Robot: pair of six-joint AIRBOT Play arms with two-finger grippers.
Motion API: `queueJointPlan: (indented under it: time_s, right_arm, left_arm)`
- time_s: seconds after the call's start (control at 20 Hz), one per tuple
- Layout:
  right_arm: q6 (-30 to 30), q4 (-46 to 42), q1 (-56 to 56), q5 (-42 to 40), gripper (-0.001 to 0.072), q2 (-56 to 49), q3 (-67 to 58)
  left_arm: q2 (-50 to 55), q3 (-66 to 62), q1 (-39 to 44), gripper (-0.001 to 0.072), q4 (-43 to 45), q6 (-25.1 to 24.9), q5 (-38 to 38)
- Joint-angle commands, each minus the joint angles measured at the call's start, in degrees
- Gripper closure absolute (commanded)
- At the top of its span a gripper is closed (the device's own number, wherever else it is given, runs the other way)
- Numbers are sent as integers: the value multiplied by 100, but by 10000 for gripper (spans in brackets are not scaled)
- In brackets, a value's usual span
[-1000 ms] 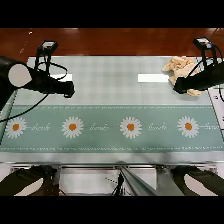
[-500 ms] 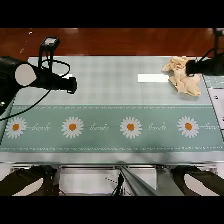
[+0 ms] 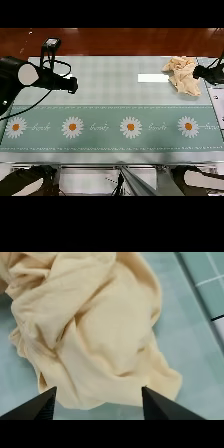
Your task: Fold the shirts.
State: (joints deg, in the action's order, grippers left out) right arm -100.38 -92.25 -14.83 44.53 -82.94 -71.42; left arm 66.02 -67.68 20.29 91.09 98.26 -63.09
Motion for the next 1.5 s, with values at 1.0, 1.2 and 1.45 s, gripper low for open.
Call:
queueJointPlan:
  time_s: [1.0,1.2,1.45]
  right_arm:
    - [2671,4109,-142,-1001,685,2402,-7]
    - [3211,5171,-142,-894,685,4116,-7]
    - [3182,5187,-142,699,685,5025,-7]
  left_arm:
    - [-122,-1845,44,-10,-2,-20,-1932]
    - [-433,-3429,44,-10,-4,-133,-2271]
    - [-1043,-4271,44,-10,-4,-131,-2295]
